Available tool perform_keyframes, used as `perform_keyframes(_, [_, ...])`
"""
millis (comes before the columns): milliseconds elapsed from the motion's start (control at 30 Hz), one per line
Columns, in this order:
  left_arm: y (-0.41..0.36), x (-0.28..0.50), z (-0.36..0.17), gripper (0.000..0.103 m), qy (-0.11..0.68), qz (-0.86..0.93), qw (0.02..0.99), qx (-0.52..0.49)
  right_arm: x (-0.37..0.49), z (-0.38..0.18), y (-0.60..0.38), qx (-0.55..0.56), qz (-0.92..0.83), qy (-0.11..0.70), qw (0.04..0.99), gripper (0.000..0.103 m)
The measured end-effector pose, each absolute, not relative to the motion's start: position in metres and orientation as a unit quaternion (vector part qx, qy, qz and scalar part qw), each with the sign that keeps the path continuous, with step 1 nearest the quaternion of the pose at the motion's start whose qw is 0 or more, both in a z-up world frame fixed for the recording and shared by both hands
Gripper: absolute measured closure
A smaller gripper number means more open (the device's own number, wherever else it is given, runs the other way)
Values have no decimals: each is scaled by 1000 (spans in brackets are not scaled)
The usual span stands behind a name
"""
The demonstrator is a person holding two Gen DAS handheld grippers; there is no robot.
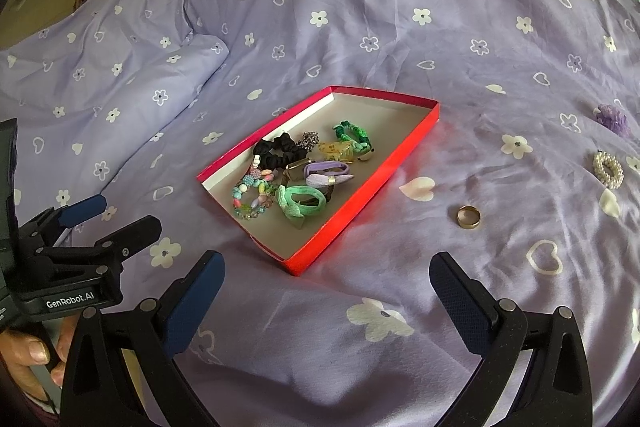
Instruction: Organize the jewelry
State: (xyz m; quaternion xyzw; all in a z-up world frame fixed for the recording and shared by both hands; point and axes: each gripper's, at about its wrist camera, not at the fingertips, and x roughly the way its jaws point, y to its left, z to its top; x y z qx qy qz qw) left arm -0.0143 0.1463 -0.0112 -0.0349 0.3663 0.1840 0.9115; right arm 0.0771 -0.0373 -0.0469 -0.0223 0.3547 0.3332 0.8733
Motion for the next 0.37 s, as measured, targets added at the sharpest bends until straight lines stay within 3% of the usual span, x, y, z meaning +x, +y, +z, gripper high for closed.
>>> perform_keyframes(367, [145, -12, -14, 0, 369, 181, 911, -35, 78, -54, -34, -19, 338, 360, 869, 0])
